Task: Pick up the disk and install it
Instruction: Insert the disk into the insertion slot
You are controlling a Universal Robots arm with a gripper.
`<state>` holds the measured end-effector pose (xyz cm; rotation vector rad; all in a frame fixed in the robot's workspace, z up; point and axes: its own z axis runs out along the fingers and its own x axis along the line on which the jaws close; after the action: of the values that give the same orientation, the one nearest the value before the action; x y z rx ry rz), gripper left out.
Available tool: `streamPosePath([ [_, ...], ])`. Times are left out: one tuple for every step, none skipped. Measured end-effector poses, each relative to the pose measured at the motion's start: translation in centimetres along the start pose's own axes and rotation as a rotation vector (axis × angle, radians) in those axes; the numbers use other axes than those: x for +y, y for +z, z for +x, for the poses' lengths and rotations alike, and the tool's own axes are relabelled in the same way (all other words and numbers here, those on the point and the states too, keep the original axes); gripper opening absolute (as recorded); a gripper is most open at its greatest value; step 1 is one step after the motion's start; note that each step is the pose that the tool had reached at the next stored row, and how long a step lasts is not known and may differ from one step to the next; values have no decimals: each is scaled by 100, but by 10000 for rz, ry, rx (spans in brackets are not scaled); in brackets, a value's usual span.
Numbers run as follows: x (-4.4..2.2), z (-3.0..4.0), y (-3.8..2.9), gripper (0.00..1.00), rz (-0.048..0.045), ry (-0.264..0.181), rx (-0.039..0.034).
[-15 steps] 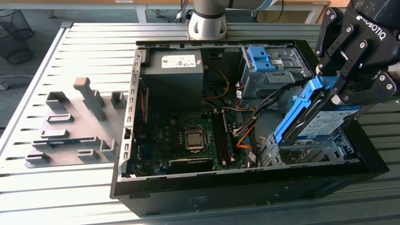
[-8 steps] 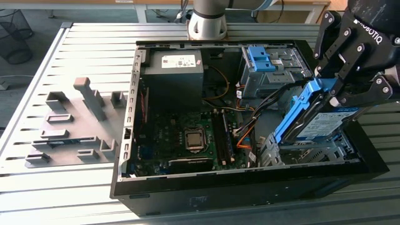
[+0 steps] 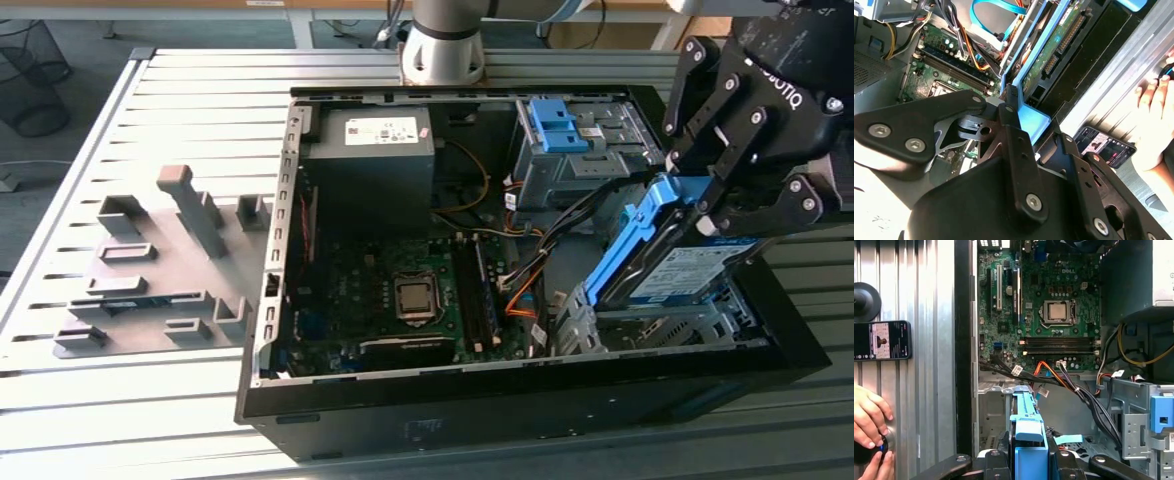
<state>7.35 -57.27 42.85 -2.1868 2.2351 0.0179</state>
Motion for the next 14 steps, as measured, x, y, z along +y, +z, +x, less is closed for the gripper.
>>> streamPosePath([
  [0, 0, 3, 36, 0, 0, 0],
  [0, 0, 3, 36, 0, 0, 1],
  [0, 0, 3, 36, 0, 0, 2],
  [0, 0, 3, 36, 0, 0, 2],
  [0, 0, 4, 36, 0, 0, 1],
  [0, 0, 5, 36, 0, 0, 1],
  [0, 0, 5, 36, 0, 0, 1],
  [0, 0, 5, 36, 0, 0, 0],
  [0, 0, 6, 36, 0, 0, 0],
  [0, 0, 6, 36, 0, 0, 0],
  [0, 0, 7, 37, 0, 0, 1],
  [0, 0, 7, 37, 0, 0, -1],
  [0, 0, 7, 43, 0, 0, 3],
  [0, 0, 7, 43, 0, 0, 3],
])
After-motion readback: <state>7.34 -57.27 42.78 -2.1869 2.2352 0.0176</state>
